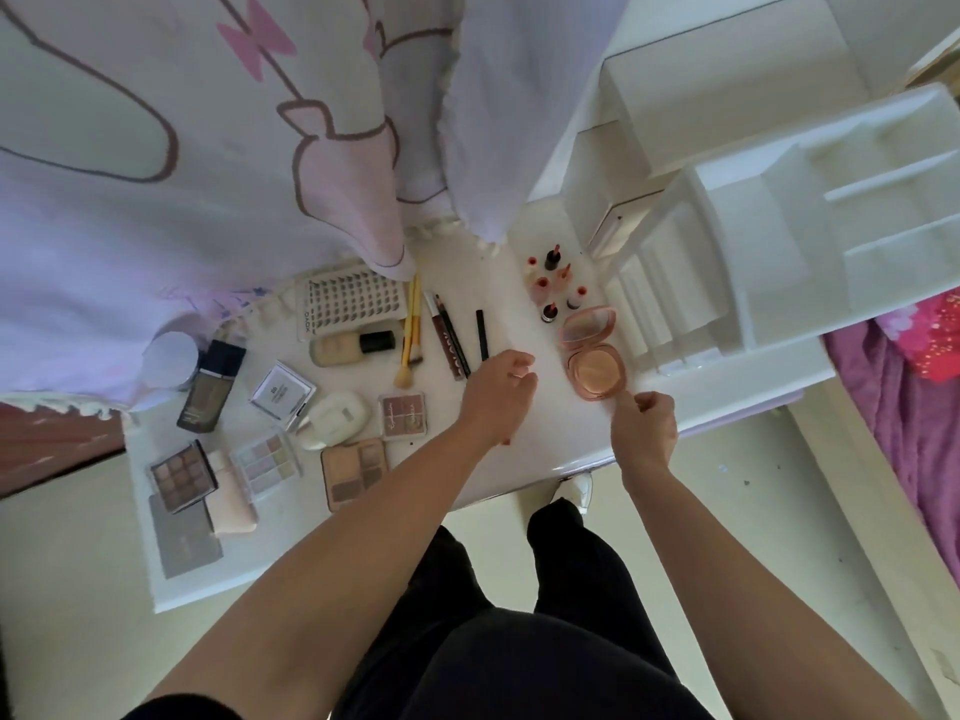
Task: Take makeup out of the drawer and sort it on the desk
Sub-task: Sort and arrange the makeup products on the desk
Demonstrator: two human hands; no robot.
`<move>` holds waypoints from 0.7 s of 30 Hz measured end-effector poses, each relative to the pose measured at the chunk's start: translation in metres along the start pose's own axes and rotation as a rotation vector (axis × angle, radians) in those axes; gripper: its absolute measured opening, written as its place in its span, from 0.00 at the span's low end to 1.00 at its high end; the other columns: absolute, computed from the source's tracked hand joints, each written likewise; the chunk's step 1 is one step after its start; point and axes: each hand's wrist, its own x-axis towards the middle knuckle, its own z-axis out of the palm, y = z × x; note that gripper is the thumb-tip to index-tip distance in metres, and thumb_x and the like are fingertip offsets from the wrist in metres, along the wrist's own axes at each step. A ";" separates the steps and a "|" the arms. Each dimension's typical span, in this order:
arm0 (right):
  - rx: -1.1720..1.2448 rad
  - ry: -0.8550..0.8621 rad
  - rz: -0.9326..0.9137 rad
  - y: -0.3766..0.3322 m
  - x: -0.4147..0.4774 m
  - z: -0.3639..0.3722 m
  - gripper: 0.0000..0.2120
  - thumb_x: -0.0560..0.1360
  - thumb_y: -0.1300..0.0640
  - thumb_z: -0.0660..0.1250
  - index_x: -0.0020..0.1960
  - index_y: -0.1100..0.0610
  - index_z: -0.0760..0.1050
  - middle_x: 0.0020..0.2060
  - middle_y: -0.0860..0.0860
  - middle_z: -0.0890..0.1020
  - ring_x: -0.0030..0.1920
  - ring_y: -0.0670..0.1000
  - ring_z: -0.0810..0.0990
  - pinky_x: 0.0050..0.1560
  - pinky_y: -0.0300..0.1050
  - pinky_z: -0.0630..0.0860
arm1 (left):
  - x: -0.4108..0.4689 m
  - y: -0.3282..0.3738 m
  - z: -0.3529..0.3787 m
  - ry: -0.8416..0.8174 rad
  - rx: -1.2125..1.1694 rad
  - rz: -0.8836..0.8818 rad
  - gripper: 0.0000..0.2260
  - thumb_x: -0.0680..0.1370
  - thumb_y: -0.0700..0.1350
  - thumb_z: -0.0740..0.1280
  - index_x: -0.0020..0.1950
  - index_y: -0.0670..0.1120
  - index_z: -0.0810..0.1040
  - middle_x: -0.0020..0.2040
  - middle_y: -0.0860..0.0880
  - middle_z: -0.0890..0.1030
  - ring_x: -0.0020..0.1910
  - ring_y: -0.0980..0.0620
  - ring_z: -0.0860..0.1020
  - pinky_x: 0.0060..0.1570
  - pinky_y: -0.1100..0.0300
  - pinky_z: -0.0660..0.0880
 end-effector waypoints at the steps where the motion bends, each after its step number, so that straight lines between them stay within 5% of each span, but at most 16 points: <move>1: -0.015 -0.002 -0.011 0.000 -0.007 0.004 0.11 0.79 0.49 0.64 0.54 0.56 0.70 0.49 0.54 0.79 0.52 0.56 0.76 0.54 0.52 0.73 | -0.006 -0.005 -0.015 0.024 0.045 0.028 0.12 0.81 0.44 0.64 0.64 0.47 0.78 0.60 0.50 0.79 0.51 0.57 0.76 0.52 0.67 0.71; 3: -0.042 -0.030 -0.049 -0.004 -0.025 0.014 0.10 0.78 0.52 0.63 0.54 0.57 0.70 0.50 0.55 0.79 0.52 0.57 0.76 0.53 0.53 0.73 | -0.018 -0.018 -0.047 0.077 0.112 0.060 0.12 0.81 0.44 0.64 0.64 0.48 0.77 0.61 0.51 0.77 0.52 0.59 0.76 0.50 0.71 0.69; 12: -0.127 -0.236 -0.317 -0.038 -0.122 0.087 0.07 0.76 0.57 0.66 0.53 0.54 0.72 0.47 0.50 0.79 0.48 0.52 0.76 0.49 0.44 0.67 | -0.070 -0.112 -0.183 0.273 0.217 0.002 0.12 0.80 0.41 0.64 0.62 0.48 0.79 0.61 0.49 0.78 0.63 0.51 0.75 0.59 0.62 0.66; 17: -0.172 -0.331 -0.408 -0.032 -0.170 0.130 0.10 0.77 0.54 0.67 0.57 0.53 0.74 0.49 0.47 0.80 0.48 0.47 0.78 0.40 0.38 0.68 | -0.102 -0.163 -0.216 0.344 0.230 -0.041 0.10 0.79 0.42 0.65 0.60 0.47 0.80 0.58 0.45 0.78 0.59 0.47 0.76 0.57 0.58 0.69; 21: -0.277 -0.455 -0.453 -0.020 -0.202 0.156 0.10 0.77 0.55 0.66 0.58 0.51 0.72 0.49 0.46 0.78 0.47 0.46 0.77 0.43 0.40 0.70 | -0.127 -0.205 -0.224 0.375 0.359 0.001 0.12 0.76 0.41 0.68 0.59 0.46 0.80 0.59 0.45 0.77 0.61 0.45 0.74 0.62 0.53 0.69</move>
